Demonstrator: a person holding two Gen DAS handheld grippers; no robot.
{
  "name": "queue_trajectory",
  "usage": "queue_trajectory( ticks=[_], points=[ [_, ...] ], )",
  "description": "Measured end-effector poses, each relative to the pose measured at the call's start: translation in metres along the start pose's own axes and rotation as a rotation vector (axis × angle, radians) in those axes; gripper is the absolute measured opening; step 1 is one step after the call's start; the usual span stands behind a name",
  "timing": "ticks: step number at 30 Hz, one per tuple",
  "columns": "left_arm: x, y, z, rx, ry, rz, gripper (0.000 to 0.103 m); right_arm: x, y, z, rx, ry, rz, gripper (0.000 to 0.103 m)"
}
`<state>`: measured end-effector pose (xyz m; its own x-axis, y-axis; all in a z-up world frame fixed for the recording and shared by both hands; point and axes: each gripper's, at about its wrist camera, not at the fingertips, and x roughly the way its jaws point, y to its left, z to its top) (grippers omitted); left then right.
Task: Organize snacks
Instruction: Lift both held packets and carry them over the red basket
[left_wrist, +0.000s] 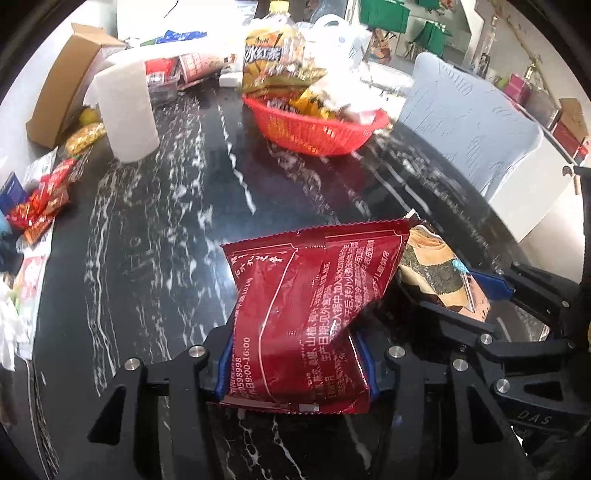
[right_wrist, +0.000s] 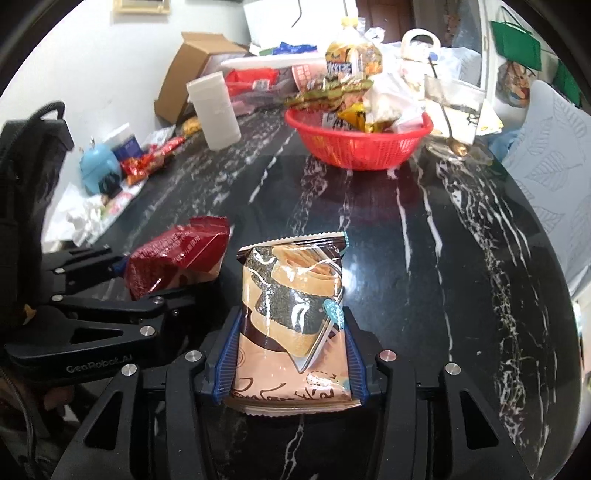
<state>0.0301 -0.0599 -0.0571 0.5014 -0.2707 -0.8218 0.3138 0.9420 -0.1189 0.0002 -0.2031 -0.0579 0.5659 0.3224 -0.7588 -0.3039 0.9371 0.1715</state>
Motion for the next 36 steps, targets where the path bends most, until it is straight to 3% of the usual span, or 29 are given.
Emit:
queue_trajectory(
  ticks=[16, 30, 36],
  points=[
    [-0.042, -0.005, 0.042, 0.030, -0.125, -0.061, 0.051, -0.035, -0.011, 0.021, 0.053, -0.097, -0.017, 0.049],
    [-0.058, -0.014, 0.086, 0.099, -0.247, -0.102, 0.051, -0.067, -0.023, 0.051, 0.050, -0.209, -0.128, 0.050],
    [-0.062, -0.015, 0.110, 0.112, -0.299, -0.093, 0.051, -0.068, -0.032, 0.072, 0.036, -0.241, -0.137, 0.050]
  ],
)
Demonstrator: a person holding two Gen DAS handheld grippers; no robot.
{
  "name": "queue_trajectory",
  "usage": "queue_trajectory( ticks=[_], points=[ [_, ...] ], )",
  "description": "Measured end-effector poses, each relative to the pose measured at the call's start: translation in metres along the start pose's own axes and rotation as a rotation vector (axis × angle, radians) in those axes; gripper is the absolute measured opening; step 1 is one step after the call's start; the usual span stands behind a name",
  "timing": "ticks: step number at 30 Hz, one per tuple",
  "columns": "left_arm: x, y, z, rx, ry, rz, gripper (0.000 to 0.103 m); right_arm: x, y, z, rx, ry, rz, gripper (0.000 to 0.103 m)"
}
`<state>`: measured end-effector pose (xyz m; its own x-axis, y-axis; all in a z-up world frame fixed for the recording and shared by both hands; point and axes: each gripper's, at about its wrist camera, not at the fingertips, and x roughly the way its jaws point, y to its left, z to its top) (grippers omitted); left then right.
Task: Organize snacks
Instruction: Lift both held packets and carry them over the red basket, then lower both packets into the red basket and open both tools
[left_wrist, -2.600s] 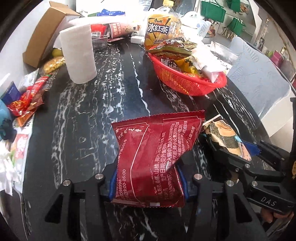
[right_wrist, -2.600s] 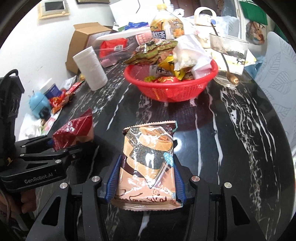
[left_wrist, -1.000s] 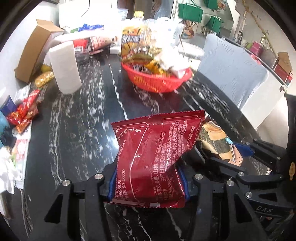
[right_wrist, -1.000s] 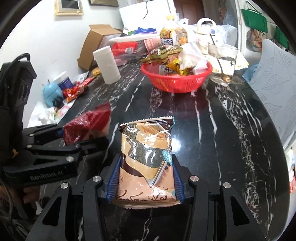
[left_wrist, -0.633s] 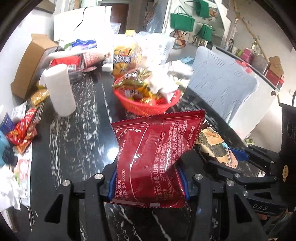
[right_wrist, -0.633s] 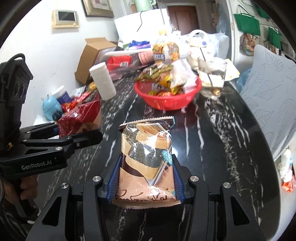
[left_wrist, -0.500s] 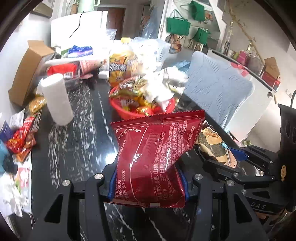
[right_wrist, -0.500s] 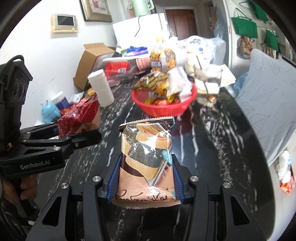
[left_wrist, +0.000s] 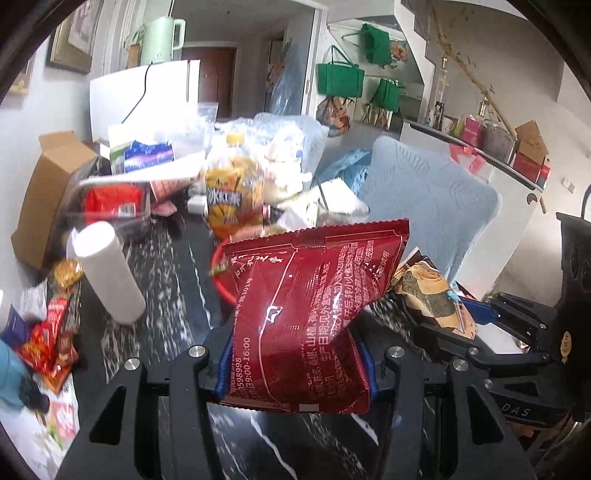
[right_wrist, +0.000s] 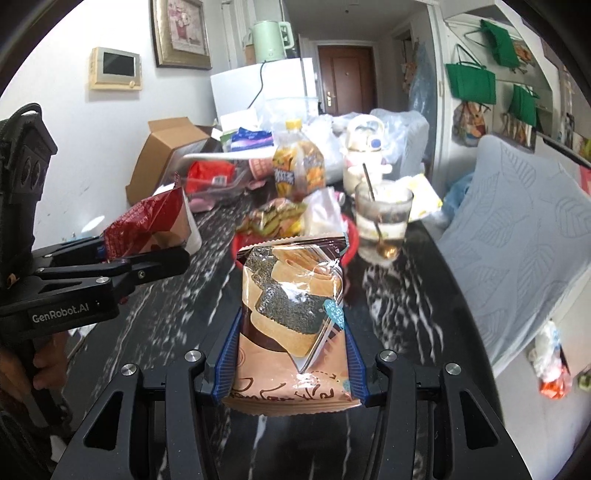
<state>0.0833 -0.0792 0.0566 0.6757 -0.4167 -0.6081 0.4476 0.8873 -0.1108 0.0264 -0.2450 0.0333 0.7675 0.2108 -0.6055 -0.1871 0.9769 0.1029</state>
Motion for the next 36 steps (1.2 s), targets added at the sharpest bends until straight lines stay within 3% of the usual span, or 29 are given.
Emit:
queue_trajectory(
  ticks=[9, 22, 30, 33, 36],
  points=[
    [0.022, 0.020, 0.027, -0.032, -0.039, 0.052, 0.051, 0.038, -0.010, 0.039, -0.041, -0.074, -0.030, 0.050],
    [0.063, 0.048, 0.046, -0.051, -0.049, 0.040, 0.051, 0.120, -0.022, 0.071, -0.069, -0.065, 0.007, 0.050],
    [0.077, 0.057, 0.040, -0.068, -0.027, 0.047, 0.051, 0.154, -0.018, 0.068, -0.079, -0.060, 0.080, 0.052],
    [0.083, 0.057, 0.036, -0.073, -0.009, 0.042, 0.051, 0.162, -0.016, 0.063, -0.095, -0.014, 0.090, 0.055],
    [0.086, 0.057, 0.033, -0.083, 0.002, 0.033, 0.051, 0.158, -0.015, 0.059, -0.109, -0.021, 0.075, 0.055]
  ],
)
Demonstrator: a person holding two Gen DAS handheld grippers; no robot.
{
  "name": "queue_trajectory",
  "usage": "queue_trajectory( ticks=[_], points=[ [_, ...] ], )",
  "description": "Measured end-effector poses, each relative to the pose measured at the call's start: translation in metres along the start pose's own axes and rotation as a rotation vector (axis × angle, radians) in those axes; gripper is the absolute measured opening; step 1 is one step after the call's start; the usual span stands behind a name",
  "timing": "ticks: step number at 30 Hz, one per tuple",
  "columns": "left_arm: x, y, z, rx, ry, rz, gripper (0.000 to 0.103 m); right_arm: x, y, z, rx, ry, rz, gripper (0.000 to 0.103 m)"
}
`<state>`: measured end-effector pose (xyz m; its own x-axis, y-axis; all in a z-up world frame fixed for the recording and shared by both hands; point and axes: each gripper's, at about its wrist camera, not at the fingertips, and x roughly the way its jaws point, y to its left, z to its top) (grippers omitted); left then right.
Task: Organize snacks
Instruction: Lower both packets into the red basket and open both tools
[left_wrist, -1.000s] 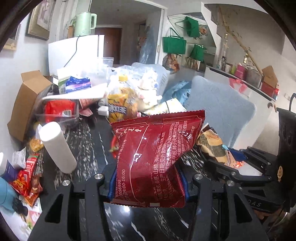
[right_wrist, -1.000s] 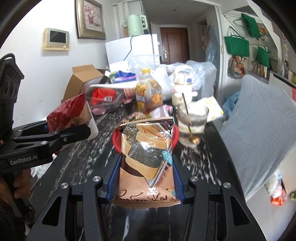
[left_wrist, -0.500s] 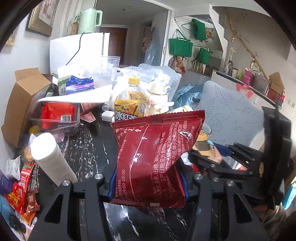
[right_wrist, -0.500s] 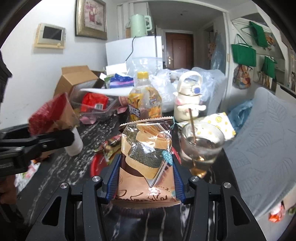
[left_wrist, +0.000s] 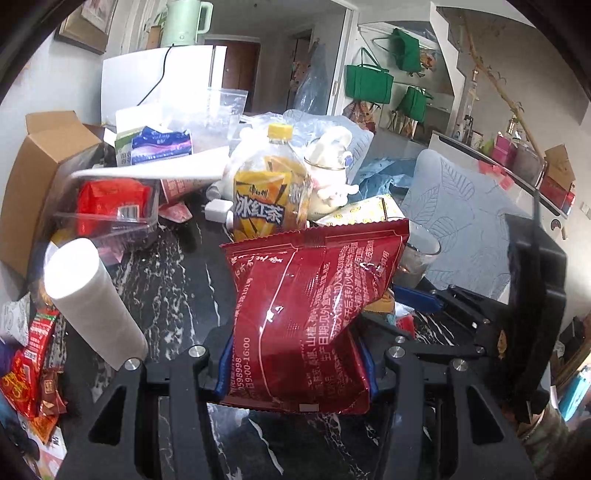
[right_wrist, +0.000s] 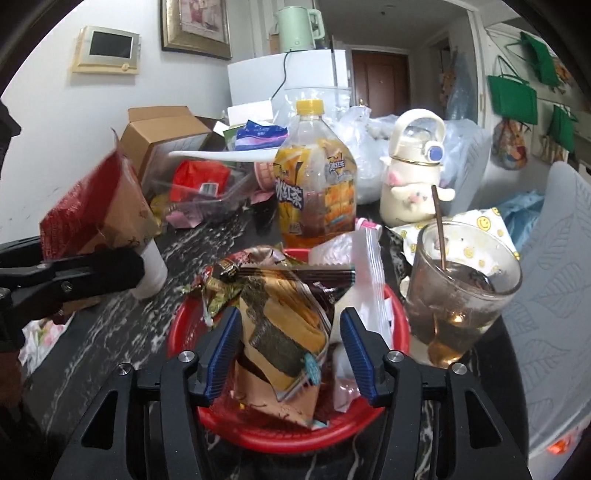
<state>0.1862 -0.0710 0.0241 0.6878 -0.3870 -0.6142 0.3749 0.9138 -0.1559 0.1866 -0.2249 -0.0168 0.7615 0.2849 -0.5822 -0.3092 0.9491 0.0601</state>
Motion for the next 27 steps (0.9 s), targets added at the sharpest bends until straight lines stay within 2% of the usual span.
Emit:
queue_trajectory(
  ticks=[7, 13, 22, 27],
  points=[
    [0.003, -0.009, -0.002, 0.018, -0.031, -0.028, 0.051, -0.010, -0.011, -0.007, 0.039, 0.016, -0.025, 0.055],
    [0.021, -0.014, -0.004, 0.015, -0.056, -0.051, 0.051, -0.016, -0.018, -0.016, 0.058, 0.028, -0.031, 0.055],
    [0.057, -0.002, -0.018, -0.054, 0.001, -0.076, 0.051, -0.014, -0.018, -0.018, 0.056, 0.024, -0.024, 0.055],
    [0.064, -0.008, -0.022, -0.008, 0.013, -0.041, 0.051, -0.012, -0.018, -0.020, 0.056, 0.026, -0.024, 0.055]
  ],
)
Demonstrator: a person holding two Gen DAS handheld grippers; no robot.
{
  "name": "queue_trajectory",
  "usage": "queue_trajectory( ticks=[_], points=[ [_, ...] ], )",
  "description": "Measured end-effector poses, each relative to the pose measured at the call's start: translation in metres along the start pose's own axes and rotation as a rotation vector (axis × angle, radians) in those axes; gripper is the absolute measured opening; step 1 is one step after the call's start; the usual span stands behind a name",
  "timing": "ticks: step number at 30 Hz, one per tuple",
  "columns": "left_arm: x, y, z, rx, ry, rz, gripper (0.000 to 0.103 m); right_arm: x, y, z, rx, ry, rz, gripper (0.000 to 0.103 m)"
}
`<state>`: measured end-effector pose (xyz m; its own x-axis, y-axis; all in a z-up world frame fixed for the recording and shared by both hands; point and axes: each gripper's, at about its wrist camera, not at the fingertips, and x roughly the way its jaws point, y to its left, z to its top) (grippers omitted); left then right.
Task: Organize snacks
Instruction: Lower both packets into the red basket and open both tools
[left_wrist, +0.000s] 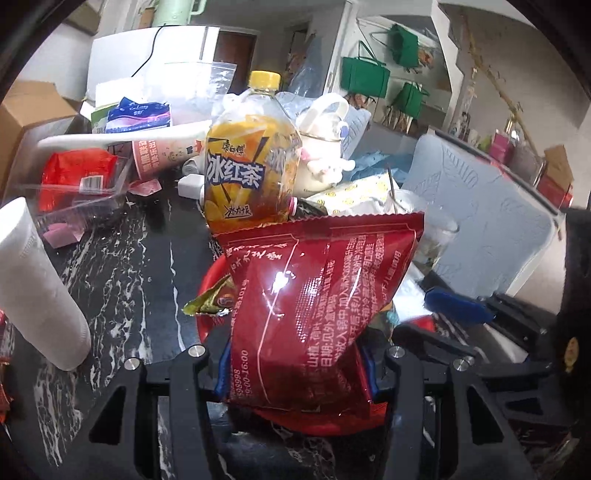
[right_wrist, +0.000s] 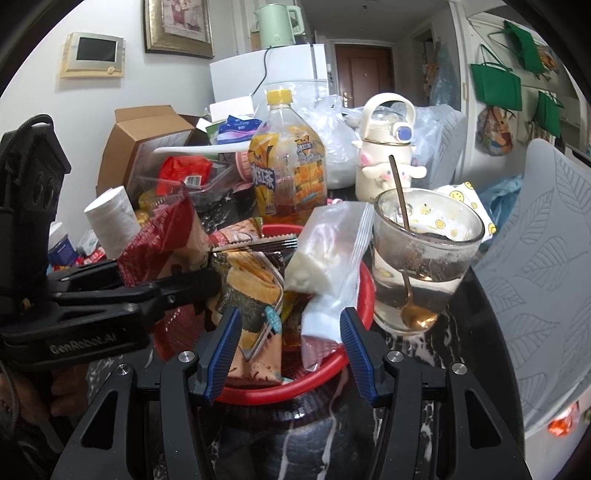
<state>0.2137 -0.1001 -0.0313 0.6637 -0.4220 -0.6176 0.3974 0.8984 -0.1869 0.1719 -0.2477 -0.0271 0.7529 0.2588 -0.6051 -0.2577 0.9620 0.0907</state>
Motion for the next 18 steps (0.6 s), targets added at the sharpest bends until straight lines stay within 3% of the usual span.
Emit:
queue_trajectory(
  ticks=[6, 10, 18],
  points=[
    [0.006, 0.002, 0.002, -0.015, 0.041, -0.033, 0.055, 0.000, 0.001, -0.001, 0.003, 0.003, 0.009, 0.055],
    [0.006, -0.002, 0.005, 0.015, 0.059, -0.016, 0.057, -0.001, -0.001, -0.001, 0.018, 0.006, 0.027, 0.055],
    [-0.013, -0.009, 0.027, 0.073, -0.012, 0.000, 0.057, -0.006, -0.003, 0.001, 0.029, -0.002, 0.039, 0.055]
  ],
)
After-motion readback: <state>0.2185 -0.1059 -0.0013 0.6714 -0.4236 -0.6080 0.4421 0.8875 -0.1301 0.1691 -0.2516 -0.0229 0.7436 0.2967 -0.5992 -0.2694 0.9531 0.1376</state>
